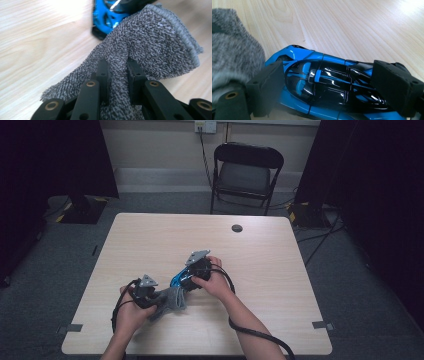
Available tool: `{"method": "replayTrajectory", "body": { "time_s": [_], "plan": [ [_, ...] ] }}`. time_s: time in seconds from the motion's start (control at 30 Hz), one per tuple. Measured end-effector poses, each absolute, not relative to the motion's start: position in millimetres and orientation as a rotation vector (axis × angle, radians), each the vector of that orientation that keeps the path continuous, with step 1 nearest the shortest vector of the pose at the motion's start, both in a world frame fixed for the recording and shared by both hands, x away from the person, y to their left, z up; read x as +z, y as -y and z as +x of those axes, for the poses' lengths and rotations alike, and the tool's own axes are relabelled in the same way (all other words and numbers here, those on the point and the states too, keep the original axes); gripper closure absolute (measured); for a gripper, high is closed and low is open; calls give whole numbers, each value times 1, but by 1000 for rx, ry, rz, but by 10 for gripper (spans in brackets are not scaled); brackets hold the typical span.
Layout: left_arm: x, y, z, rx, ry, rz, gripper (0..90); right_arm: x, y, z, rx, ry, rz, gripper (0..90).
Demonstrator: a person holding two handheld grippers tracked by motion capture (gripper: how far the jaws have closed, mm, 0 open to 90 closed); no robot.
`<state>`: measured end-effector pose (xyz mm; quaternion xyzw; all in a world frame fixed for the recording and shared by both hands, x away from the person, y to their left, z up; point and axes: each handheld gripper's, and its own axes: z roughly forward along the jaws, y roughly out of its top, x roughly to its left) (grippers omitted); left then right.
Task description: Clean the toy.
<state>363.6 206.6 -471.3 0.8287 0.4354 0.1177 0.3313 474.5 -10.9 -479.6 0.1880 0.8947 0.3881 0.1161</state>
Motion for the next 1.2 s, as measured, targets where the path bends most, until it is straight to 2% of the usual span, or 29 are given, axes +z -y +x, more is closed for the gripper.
{"method": "replayTrajectory", "body": {
  "time_s": [0.77, 1.2],
  "plan": [
    [-470, -234, 380, 396, -1261, 2077, 746, -480, 11, 474, 1142, -2614, 553, 113],
    [-456, -250, 388, 403, -1301, 1935, 743, -482, 12, 472, 1163, -2597, 553, 113]
  ]
}}
